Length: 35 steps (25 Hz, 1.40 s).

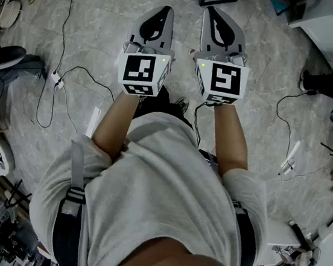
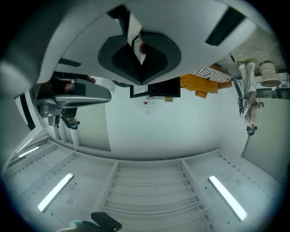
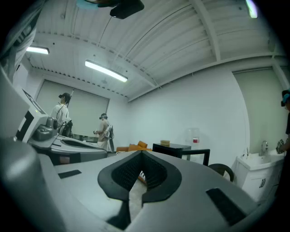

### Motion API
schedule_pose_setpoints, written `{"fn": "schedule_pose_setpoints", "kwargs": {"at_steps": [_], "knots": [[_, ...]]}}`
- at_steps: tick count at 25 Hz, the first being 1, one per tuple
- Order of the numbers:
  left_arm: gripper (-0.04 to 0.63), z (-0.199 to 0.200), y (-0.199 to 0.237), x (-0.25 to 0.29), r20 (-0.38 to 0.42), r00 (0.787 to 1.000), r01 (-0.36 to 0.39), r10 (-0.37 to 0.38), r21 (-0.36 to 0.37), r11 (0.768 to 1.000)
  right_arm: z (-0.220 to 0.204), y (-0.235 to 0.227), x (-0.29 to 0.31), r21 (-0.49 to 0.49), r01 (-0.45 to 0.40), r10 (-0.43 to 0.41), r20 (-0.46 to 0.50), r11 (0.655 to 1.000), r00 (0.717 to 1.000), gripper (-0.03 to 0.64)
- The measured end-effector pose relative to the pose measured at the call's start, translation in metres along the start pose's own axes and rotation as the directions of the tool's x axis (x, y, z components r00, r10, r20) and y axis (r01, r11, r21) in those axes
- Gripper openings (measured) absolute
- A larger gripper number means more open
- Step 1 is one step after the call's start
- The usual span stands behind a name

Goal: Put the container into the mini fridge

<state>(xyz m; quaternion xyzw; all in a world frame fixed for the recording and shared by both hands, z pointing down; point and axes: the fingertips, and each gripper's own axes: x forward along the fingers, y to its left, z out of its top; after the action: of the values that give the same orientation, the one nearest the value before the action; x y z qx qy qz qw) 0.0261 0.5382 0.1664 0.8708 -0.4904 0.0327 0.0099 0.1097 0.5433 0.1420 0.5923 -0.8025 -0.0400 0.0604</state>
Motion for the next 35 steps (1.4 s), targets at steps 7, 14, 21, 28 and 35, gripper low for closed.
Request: {"fn": "schedule_pose_setpoints", "kwargs": {"at_steps": [7, 14, 21, 28, 35], "knots": [[0.012, -0.002, 0.065, 0.018, -0.021, 0.999, 0.046, -0.043, 0.128, 0.991, -0.009, 0.041, 0.068, -0.105, -0.118, 0.112, -0.064, 0.987, 0.992, 0.038], [0.012, 0.000, 0.132, 0.027, -0.006, 0.997, 0.083, -0.083, 0.051, 0.995, 0.003, 0.082, 0.121, -0.094, -0.173, 0.166, -0.077, 0.980, 0.983, 0.038], [0.012, -0.007, 0.175, 0.030, 0.039, 0.991, 0.126, -0.124, -0.031, 0.992, 0.011, 0.115, 0.155, -0.129, -0.213, 0.206, -0.063, 0.968, 0.977, 0.040], [0.012, -0.019, 0.203, 0.039, -0.001, 0.995, 0.102, -0.102, 0.093, 0.990, 0.009, 0.102, 0.186, -0.178, -0.144, 0.133, -0.070, 0.973, 0.989, 0.040], [0.012, -0.036, 0.243, 0.083, -0.072, 0.996, 0.057, -0.052, 0.071, 0.996, -0.007, 0.103, 0.248, -0.181, -0.200, 0.177, -0.138, 0.963, 0.975, 0.040]]}}
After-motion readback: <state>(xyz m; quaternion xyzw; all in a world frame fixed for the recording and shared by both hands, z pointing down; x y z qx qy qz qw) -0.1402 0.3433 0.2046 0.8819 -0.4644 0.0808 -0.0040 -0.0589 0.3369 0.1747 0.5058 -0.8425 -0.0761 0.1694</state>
